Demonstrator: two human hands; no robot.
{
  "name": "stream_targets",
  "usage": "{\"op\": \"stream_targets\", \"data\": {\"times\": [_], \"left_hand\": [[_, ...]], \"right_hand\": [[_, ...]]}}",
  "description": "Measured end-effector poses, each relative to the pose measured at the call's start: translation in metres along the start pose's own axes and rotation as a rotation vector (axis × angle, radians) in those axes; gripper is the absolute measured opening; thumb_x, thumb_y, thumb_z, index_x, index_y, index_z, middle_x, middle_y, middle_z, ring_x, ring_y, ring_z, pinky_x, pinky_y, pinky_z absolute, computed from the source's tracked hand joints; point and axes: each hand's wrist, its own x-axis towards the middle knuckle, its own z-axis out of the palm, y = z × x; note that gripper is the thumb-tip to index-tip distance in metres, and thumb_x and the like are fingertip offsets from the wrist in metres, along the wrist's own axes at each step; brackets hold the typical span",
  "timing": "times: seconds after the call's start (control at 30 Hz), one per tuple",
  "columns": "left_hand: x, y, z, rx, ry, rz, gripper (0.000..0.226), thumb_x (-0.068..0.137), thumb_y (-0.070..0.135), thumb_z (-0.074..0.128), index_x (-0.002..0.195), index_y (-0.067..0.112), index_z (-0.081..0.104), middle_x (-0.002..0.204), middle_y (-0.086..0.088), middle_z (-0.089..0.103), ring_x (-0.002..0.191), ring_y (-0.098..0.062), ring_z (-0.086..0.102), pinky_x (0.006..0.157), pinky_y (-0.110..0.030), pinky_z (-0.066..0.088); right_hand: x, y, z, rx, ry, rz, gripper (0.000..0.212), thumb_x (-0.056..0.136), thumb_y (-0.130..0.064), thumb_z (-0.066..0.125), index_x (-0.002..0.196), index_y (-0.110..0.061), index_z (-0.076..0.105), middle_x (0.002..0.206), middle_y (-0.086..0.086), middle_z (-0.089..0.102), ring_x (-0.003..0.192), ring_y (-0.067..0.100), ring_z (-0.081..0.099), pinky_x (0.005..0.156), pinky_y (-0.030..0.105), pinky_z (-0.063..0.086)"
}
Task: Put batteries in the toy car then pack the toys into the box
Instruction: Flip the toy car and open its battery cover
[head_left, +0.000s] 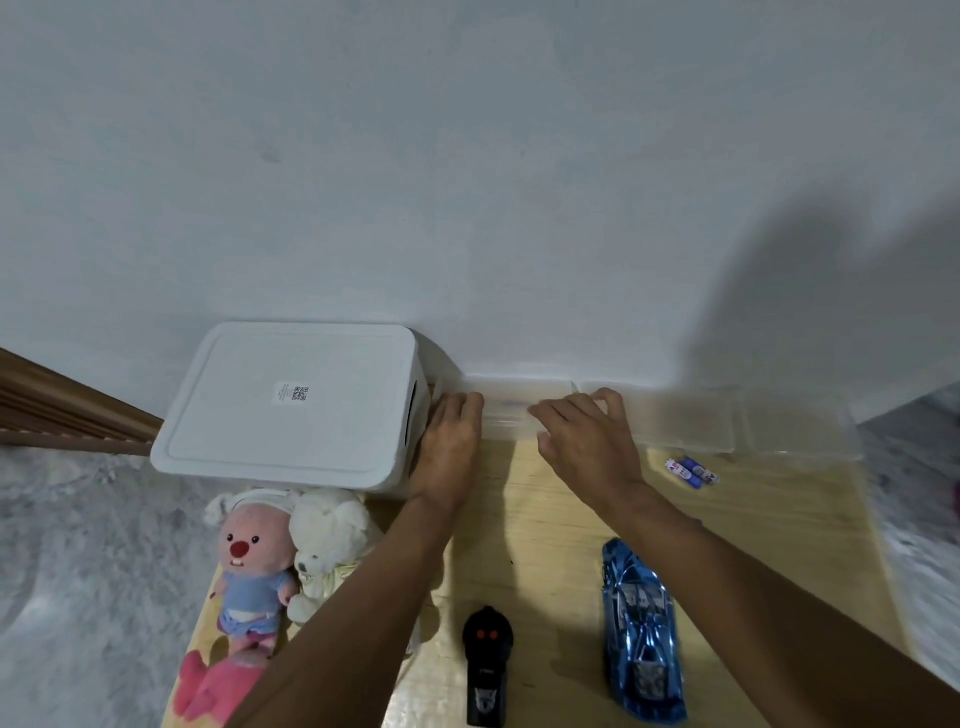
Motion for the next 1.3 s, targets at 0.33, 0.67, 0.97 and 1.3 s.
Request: {"op": "stream_targets", "data": {"times": [0.33, 0.67, 0.97, 1.3], "left_hand": [[-0.015, 0.001, -0.001, -0.081, 0.007, -0.036, 0.056, 0.086, -0.015, 0.060, 0.134, 0.012, 0.050, 0.138, -0.012, 0.054, 0.135, -0.029, 0.048, 0.107, -0.039, 0.046], [-0.017, 0.002, 0.000, -0.084, 0.096, -0.029, 0.044, 0.079, -0.013, 0.067, 0.103, 0.016, 0.046, 0.119, -0.006, 0.053, 0.121, -0.026, 0.049, 0.101, -0.036, 0.049], [-0.016, -0.006, 0.012, -0.027, 0.106, -0.006, 0.037, 0.092, -0.002, 0.068, 0.118, 0.019, 0.053, 0.151, -0.013, 0.048, 0.148, -0.035, 0.035, 0.117, -0.042, 0.035], [-0.015, -0.012, 0.012, -0.015, 0.156, 0.037, 0.034, 0.095, 0.010, 0.067, 0.129, 0.013, 0.059, 0.144, -0.016, 0.055, 0.140, -0.037, 0.047, 0.113, -0.046, 0.042]], "right_hand": [[-0.016, 0.006, -0.006, 0.035, -0.061, 0.111, 0.031, 0.084, -0.030, 0.074, 0.113, -0.028, 0.067, 0.112, -0.007, 0.066, 0.095, 0.021, 0.060, 0.093, 0.040, 0.032], [-0.020, 0.004, -0.020, 0.157, 0.004, 0.159, 0.018, 0.089, -0.029, 0.070, 0.103, -0.026, 0.059, 0.102, -0.011, 0.064, 0.088, 0.017, 0.060, 0.094, 0.038, 0.036], [-0.023, 0.013, -0.021, 0.108, -0.005, 0.095, 0.024, 0.084, -0.025, 0.078, 0.108, -0.031, 0.075, 0.126, -0.006, 0.068, 0.100, 0.020, 0.064, 0.097, 0.043, 0.037], [-0.019, 0.012, -0.021, 0.088, -0.007, 0.073, 0.028, 0.085, -0.026, 0.076, 0.112, -0.031, 0.073, 0.124, -0.007, 0.068, 0.099, 0.019, 0.064, 0.101, 0.043, 0.034]]}}
